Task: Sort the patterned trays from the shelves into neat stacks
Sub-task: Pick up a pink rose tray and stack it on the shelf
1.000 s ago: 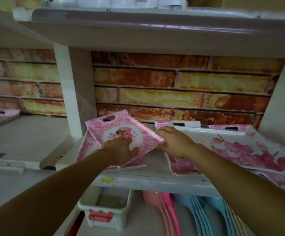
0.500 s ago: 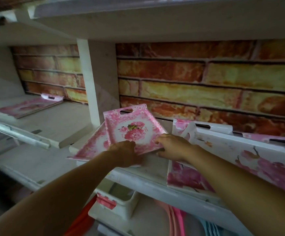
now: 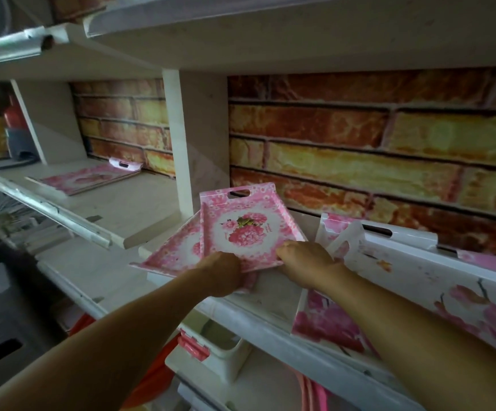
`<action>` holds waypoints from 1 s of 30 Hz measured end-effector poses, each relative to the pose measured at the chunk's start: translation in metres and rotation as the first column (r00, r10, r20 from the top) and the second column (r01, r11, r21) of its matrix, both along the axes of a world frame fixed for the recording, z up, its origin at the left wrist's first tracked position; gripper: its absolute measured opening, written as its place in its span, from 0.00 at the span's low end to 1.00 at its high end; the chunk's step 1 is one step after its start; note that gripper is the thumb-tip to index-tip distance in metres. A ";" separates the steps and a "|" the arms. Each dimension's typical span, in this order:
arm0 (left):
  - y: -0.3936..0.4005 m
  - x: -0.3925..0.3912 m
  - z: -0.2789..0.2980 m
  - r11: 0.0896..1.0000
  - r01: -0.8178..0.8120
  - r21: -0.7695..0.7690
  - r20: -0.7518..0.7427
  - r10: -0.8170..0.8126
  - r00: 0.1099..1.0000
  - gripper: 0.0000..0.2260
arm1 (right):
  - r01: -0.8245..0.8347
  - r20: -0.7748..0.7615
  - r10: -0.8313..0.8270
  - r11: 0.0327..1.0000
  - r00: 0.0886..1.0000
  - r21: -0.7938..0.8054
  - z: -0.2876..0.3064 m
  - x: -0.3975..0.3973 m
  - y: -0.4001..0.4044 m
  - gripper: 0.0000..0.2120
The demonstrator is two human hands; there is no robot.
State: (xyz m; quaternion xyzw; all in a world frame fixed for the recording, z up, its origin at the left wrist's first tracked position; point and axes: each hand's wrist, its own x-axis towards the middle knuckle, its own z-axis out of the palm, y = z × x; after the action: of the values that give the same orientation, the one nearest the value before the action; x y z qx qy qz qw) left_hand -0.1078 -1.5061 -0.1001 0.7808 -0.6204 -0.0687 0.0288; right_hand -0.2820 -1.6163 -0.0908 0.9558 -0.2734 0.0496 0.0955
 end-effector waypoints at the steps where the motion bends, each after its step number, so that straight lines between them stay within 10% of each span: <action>1: 0.001 0.000 0.000 1.000 -0.005 -0.013 -0.006 0.005 1.000 0.11 | -0.004 0.001 0.005 1.000 1.000 -0.025 0.000 0.000 0.001 0.05; 14: 0.026 -0.006 0.044 0.974 0.054 -0.221 0.311 0.018 0.950 0.10 | 0.008 0.145 0.020 0.982 0.989 -0.189 0.023 -0.002 0.011 0.04; 30: 0.090 -0.019 0.058 0.956 0.024 -0.291 0.350 0.083 0.933 0.10 | -0.064 0.230 0.118 0.971 0.966 -0.229 0.041 -0.013 0.067 0.09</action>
State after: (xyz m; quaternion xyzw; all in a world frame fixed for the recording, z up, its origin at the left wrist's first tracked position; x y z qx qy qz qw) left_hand -0.1267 -1.4157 -0.0421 0.7766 -0.6066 0.1671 0.0305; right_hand -0.2953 -1.5492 -0.0495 0.9377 -0.2316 0.2001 0.1643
